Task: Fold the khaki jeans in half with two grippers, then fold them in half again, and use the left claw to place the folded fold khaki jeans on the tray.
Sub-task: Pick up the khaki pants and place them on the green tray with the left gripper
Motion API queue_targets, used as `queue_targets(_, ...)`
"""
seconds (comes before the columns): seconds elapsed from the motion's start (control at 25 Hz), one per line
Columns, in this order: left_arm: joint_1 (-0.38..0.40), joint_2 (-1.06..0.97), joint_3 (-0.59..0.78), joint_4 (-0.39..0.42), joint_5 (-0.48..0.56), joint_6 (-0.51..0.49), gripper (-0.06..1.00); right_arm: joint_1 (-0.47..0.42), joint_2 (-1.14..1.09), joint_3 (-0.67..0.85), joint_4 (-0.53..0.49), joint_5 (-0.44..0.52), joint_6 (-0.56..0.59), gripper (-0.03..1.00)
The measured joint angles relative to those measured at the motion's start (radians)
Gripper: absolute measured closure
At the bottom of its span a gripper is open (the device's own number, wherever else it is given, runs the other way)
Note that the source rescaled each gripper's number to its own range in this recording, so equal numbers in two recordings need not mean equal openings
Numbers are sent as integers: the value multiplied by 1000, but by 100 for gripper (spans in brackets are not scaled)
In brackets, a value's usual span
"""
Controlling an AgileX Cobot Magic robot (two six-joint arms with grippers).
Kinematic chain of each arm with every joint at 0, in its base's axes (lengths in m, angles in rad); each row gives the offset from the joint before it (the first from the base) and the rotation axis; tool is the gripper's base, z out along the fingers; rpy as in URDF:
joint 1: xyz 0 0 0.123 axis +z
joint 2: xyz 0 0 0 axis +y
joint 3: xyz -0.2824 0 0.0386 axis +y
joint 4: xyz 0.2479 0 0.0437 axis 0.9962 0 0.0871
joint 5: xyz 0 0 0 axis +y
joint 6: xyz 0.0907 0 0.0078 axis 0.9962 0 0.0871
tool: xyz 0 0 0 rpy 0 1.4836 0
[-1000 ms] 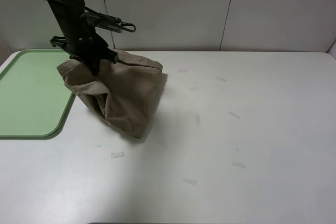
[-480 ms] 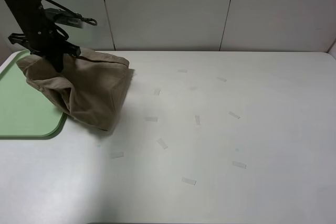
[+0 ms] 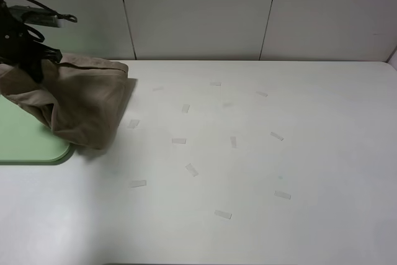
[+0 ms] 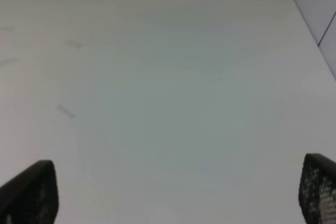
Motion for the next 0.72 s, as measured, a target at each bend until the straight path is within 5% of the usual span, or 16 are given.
queue_targets(0.36, 108, 1, 18, -1, -77, 3, 80, 0, 0, 0, 0, 0, 0, -3)
queue_targets(0.72, 121, 58, 23, 19, -132, 3, 80, 0, 0, 0, 0, 0, 0, -3)
